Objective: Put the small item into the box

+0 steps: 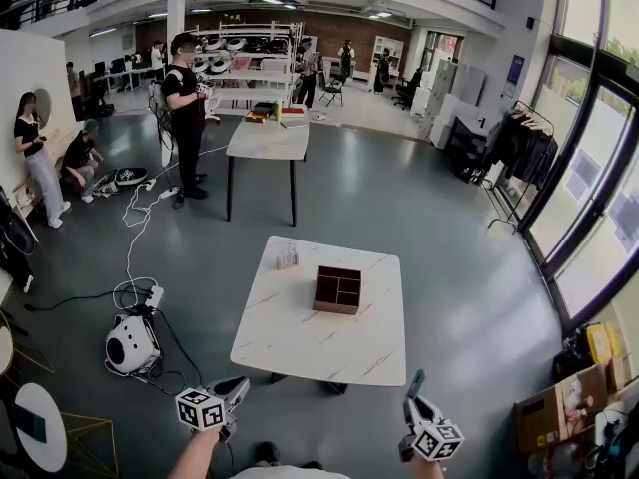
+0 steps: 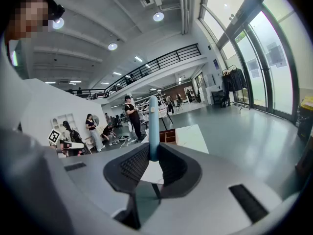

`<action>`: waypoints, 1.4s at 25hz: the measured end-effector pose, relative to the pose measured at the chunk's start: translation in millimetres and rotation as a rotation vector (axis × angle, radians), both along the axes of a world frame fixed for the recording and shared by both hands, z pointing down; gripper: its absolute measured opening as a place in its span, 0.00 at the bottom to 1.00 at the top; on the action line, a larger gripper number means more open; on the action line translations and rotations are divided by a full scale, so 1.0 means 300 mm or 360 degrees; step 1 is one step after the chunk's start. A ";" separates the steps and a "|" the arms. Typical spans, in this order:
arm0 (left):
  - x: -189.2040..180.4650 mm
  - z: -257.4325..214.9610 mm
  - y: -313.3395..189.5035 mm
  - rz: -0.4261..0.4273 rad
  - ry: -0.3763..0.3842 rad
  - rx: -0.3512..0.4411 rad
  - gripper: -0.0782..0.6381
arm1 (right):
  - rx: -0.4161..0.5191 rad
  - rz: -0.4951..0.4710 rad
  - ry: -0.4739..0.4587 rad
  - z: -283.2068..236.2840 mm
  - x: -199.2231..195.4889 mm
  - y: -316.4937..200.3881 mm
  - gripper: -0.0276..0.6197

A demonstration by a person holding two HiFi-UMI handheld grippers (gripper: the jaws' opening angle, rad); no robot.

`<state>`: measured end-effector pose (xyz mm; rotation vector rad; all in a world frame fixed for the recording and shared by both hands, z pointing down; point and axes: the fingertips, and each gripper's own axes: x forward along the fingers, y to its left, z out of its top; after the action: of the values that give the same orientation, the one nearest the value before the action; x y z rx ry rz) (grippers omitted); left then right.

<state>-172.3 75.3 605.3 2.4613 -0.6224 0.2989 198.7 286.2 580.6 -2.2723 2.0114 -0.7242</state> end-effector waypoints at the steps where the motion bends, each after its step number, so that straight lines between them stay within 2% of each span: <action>1: -0.001 0.002 -0.002 0.0001 0.0002 -0.0002 0.13 | 0.0001 0.0000 0.0000 0.003 -0.001 -0.003 0.16; 18: -0.016 0.017 -0.003 -0.0009 0.0023 -0.0037 0.13 | 0.0010 0.0002 -0.0019 0.010 -0.015 -0.016 0.16; 35: 0.000 0.044 -0.063 0.0115 0.0016 -0.0069 0.13 | -0.0026 0.0096 -0.0042 0.042 -0.063 -0.034 0.16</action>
<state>-172.2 56.3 618.3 2.4458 -0.5179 0.3247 179.9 275.9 593.3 -2.3085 1.9240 -0.7649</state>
